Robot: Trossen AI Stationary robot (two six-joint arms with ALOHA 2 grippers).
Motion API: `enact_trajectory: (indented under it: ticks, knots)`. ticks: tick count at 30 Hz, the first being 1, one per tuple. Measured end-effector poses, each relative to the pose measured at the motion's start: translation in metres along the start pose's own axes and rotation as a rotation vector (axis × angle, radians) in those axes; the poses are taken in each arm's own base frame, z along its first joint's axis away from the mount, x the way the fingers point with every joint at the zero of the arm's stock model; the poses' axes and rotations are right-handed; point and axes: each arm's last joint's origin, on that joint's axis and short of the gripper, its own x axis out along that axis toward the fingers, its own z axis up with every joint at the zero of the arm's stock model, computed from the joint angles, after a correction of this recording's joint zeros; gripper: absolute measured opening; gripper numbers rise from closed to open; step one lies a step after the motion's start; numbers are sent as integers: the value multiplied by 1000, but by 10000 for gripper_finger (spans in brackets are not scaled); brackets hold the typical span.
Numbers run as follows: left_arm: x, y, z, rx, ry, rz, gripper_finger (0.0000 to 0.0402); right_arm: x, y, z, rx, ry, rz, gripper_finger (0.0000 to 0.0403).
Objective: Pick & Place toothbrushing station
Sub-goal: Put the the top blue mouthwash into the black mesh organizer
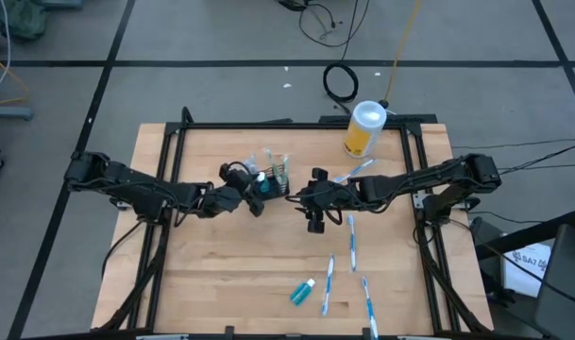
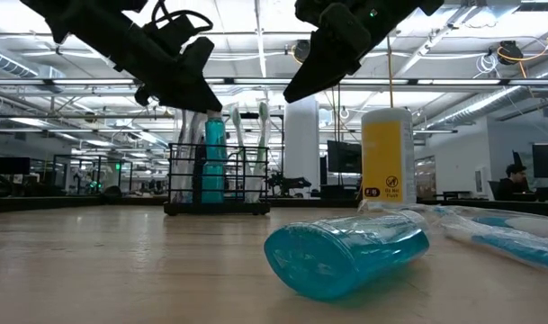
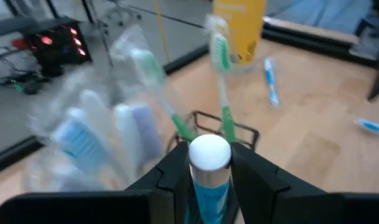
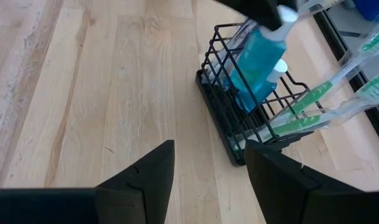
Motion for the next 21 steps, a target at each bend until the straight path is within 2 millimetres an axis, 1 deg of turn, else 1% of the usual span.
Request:
enact_trajectory:
  ticks: [8, 16, 21]
  knots:
    - [2, 5, -7, 12, 79, -3, 104, 0, 0, 0, 0, 0, 0, 187]
    - [8, 11, -7, -17, 135, -53, 104, 0, 0, 0, 0, 0, 0, 187]
    - [15, 13, -14, -26, 190, -37, 104, 0, 0, 0, 0, 0, 0, 187]
